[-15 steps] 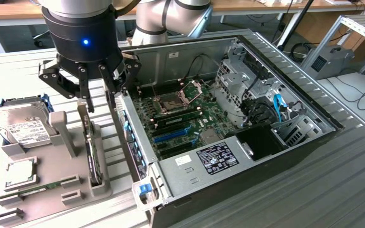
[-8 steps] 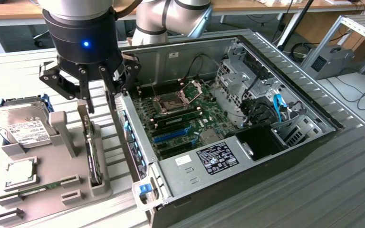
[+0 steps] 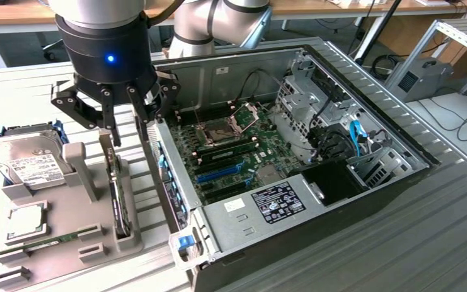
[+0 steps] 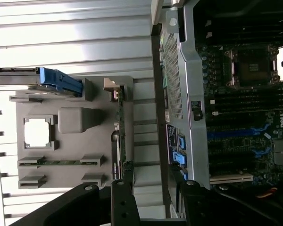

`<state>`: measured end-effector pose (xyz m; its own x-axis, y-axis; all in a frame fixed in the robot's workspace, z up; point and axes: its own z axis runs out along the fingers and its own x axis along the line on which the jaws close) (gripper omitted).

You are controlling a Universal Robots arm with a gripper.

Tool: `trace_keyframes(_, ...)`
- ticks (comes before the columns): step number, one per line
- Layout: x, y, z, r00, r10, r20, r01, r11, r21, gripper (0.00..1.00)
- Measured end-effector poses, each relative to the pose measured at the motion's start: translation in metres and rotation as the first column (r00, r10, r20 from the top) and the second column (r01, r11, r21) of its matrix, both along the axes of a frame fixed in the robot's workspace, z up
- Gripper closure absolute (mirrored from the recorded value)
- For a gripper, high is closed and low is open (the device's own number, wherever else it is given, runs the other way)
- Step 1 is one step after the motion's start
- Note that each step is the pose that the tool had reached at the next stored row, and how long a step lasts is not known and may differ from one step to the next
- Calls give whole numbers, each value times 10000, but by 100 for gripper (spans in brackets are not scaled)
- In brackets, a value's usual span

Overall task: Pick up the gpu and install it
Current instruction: 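Pick up the gpu and move the gpu toward the slot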

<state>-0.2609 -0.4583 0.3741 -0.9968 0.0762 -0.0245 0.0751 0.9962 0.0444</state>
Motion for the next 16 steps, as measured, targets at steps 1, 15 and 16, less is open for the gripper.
trace_keyframes(1,0,0,-2,10000,-1,0,1,10000,0,58)
trace_keyframes(15,-3,0,-49,10000,-1,0,1,10000,0,58)
trace_keyframes(16,-3,0,-53,10000,0,-1,0,10000,0,58)
